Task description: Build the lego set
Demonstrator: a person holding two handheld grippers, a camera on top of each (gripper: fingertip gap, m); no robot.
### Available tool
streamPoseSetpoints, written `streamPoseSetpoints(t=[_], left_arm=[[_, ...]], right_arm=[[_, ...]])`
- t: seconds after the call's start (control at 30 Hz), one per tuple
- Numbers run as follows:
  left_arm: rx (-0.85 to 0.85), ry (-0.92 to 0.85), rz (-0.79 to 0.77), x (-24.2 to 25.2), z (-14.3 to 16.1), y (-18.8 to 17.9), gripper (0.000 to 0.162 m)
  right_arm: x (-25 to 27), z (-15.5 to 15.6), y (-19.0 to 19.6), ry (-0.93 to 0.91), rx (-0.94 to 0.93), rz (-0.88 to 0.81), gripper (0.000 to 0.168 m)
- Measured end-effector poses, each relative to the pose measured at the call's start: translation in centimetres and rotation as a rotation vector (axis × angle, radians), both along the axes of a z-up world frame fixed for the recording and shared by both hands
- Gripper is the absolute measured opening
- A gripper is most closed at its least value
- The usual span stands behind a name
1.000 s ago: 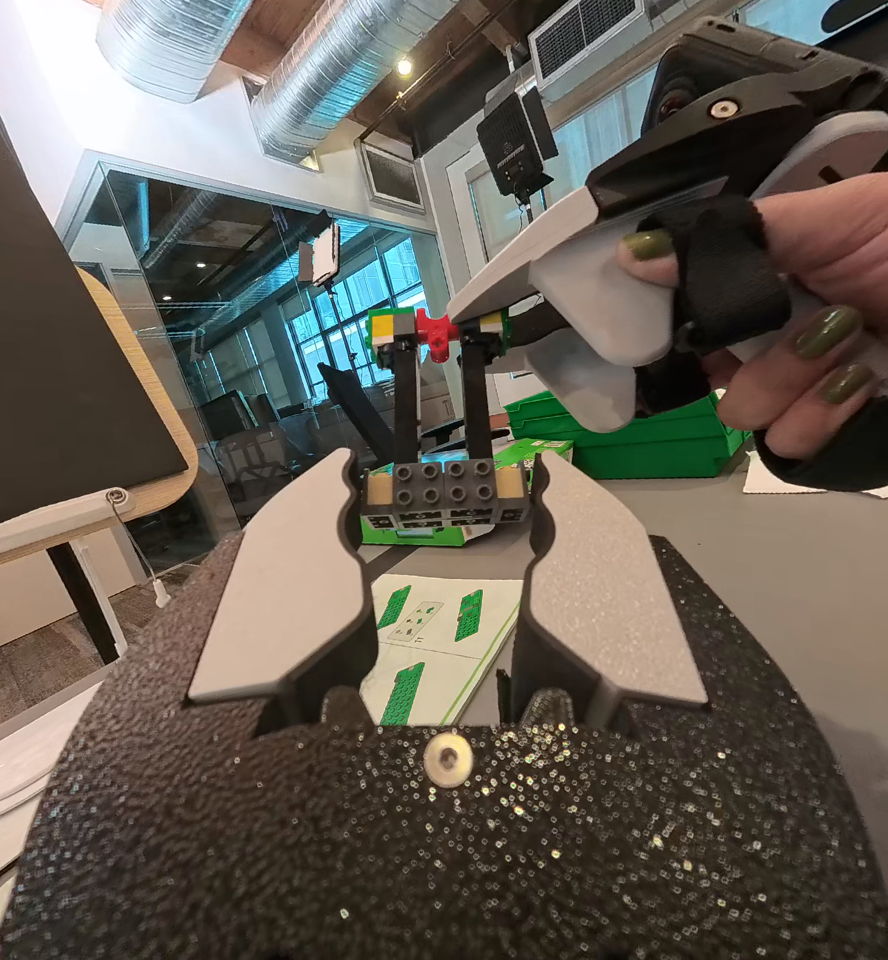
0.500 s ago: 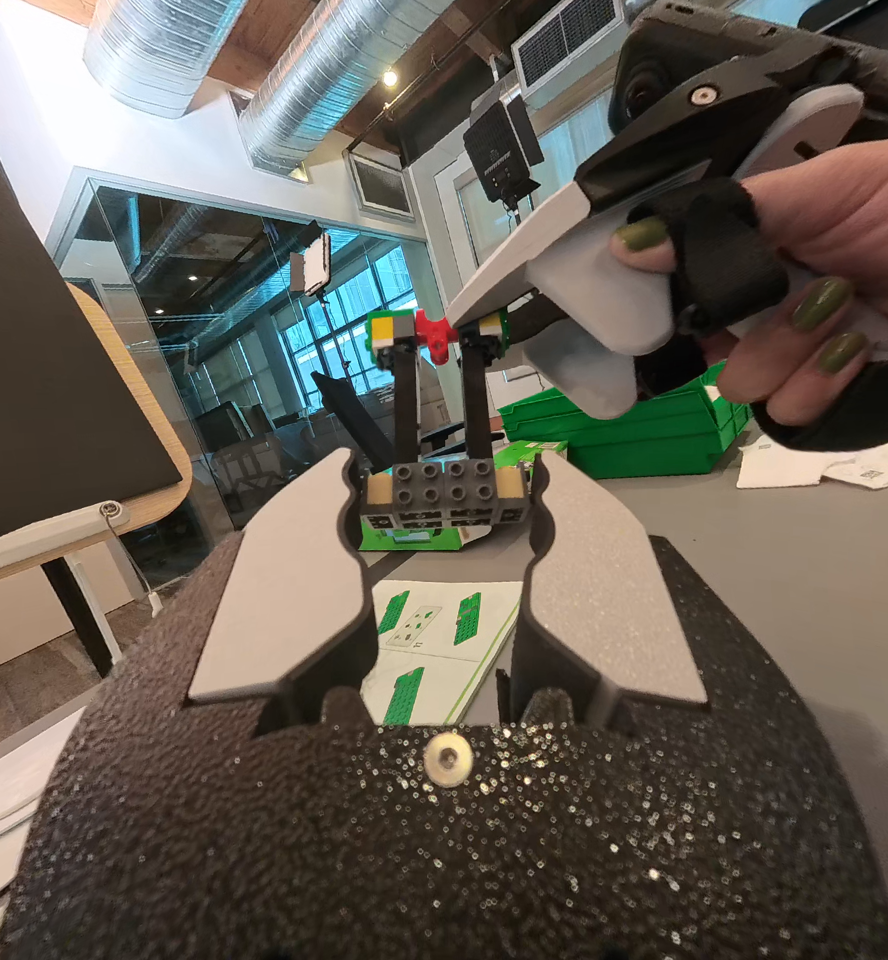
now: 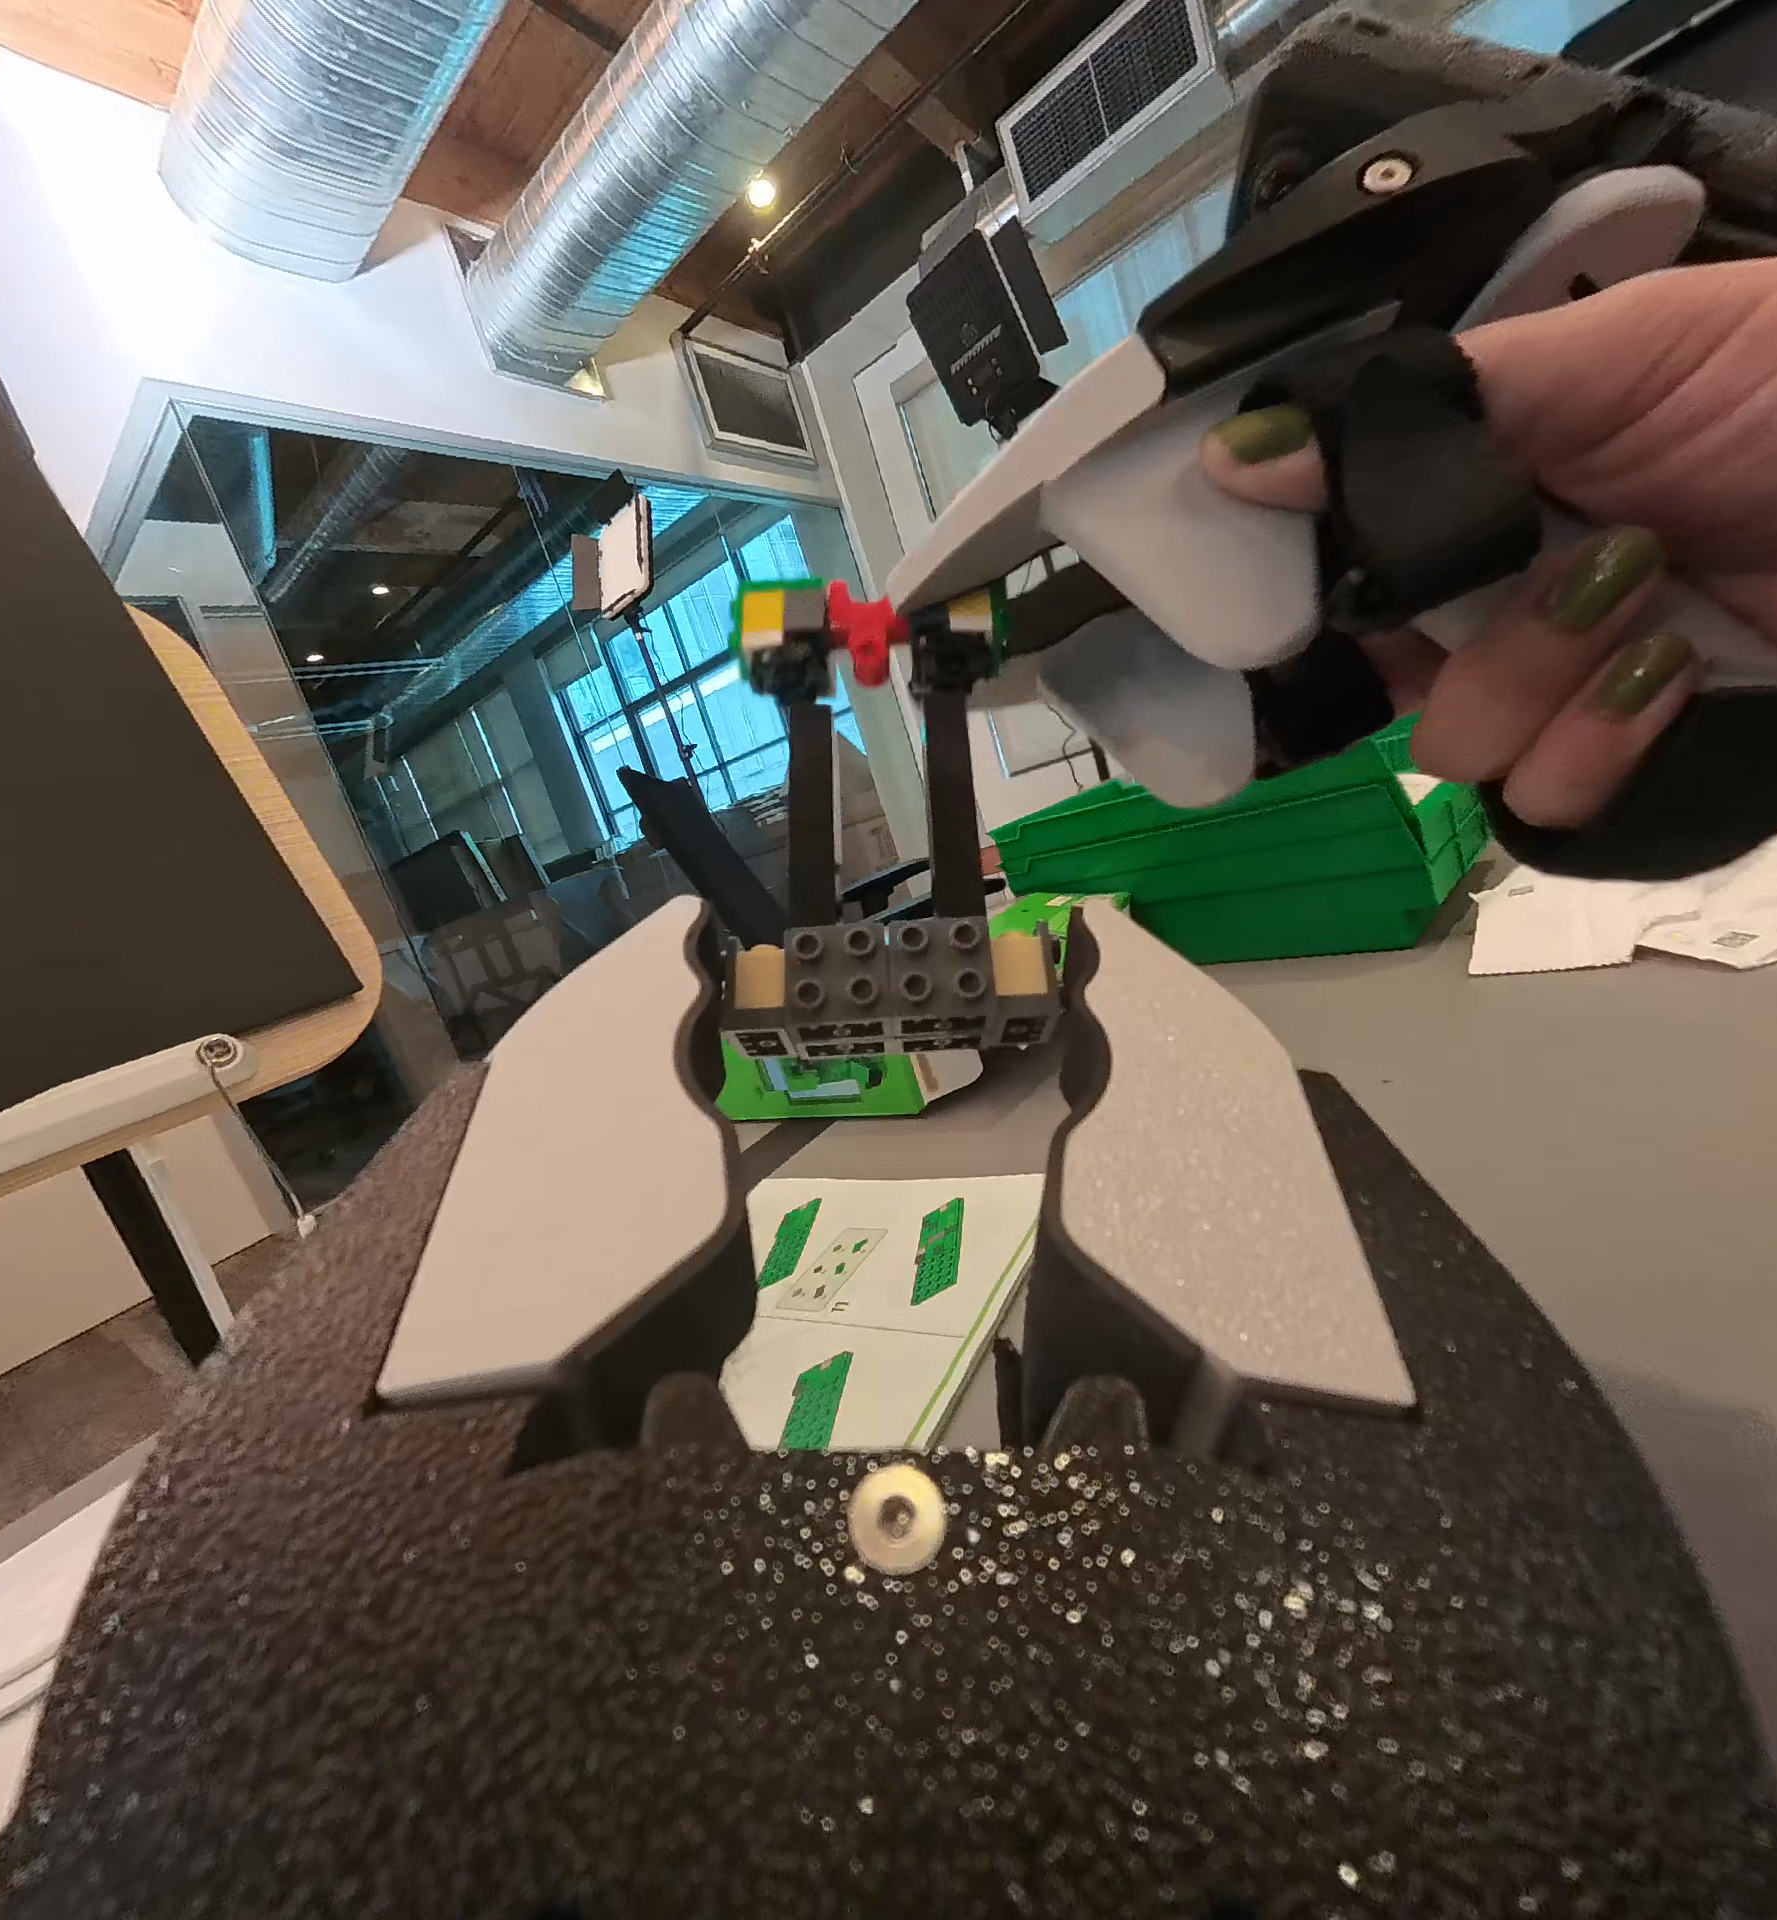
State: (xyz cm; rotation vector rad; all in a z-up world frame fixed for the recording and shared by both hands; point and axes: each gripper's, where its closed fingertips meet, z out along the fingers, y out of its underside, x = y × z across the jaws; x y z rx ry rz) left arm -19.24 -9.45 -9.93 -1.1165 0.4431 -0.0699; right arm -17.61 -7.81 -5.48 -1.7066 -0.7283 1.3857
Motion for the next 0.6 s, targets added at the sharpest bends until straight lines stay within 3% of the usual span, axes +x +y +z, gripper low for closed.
streamPoseSetpoints(t=[0.17, 0.43, 0.6], left_arm=[[0.002, 0.002, 0.009, -0.2, 0.0, 0.0, 0.063], [-0.009, -0.041, 0.022, -1.3, 0.0, 0.2, 0.063], [-0.018, -0.059, 0.020, -1.6, 0.0, 0.4, 0.063]], right_arm=[[3.2, -1.9, 2.6, -0.073, 0.083, -0.113, 0.020], [5.3, -14.6, 1.9, -0.483, 0.254, 0.005, 0.020], [5.4, -18.7, 0.2, -0.668, 0.386, 0.144, 0.020]])
